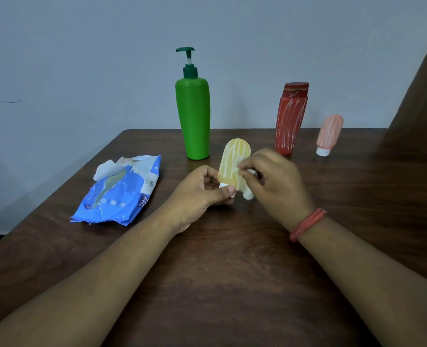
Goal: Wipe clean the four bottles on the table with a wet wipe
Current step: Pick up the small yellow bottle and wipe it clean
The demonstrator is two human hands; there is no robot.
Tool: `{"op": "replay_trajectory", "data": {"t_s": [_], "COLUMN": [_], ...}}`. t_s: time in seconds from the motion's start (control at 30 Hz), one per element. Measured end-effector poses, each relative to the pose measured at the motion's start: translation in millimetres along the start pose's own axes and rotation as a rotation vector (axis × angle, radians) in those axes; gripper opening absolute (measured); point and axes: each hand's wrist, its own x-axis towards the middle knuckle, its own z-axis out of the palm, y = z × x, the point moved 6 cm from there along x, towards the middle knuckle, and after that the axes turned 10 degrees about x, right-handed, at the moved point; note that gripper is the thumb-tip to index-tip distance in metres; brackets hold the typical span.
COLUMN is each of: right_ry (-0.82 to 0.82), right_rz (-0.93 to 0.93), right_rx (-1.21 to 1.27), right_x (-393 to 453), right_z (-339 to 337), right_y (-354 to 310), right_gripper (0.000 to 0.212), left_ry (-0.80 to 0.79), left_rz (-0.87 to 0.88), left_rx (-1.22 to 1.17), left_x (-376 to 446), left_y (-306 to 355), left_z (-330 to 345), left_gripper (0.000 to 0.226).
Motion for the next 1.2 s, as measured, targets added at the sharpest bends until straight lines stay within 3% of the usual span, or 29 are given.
{"op": "replay_trajectory", "data": {"t_s": [0.07,0.17,0.3,0.4,0.53,0.67,0.77,0.9,1.0,1.13,1.2], "right_ry": [0.024,-0.133,-0.013,-0.182,0.007,-0.158,-0.002,-0.178,-0.043,-0.183,-0.102], "right_rz": [0.015,-0.044,0.035,-0.025,0.055,-0.046,0.051,-0.027,0.042,-0.036,0.010], "right_rx": [0.007,-0.025,-0.010,-0.047,-0.054,-0.091,-0.072,-0.081,-0.053,-0.068,-0.082], "right_x": [0.3,-2.5,0.3,-3.2,1.7,-2.2,2.6,-2.4,1.8,-2.7,0.2], "right_z": [-3.8,7.8,-4.8,9.2,-6.3,9.3,-5.5,9.2,-3.1,8.7,1.6], "right_y": [-0.8,-7.2,-1.7,-6.7,1.7,-6.7,2.7,-5.2,1.0,-5.7,0.4], "right_gripper": [0.008,0.009,0.010,0.016,0.014,0.014,0.012,0.013,0.011,0.013,0.012], "left_ry": [-0.018,-0.017,-0.023,-0.030,-0.032,-0.034,-0.037,-0.044,-0.043,-0.048,-0.046], "left_rz": [-0.001,0.001,-0.009,0.008,0.010,0.009,0.010,0.012,0.013,0.016,0.019], "left_rx": [0.001,-0.026,-0.011,-0.027,-0.021,-0.039,-0.028,-0.059,-0.056,-0.076,-0.086], "left_x": [-0.3,-0.9,-0.6,-1.4,-0.4,-1.1,0.3,0.0,-0.2,-0.9,-1.4], "left_y": [0.1,0.9,0.3,1.4,1.6,1.9,1.2,1.3,2.4,2.2,3.5], "left_z": [1.6,1.0,1.6,1.8,1.0,1.8,1.2,1.7,1.7,2.2,1.9], "left_gripper": [0.039,0.044,0.041,0.044,0.033,0.039,0.034,0.041,0.043,0.039,0.039]}}
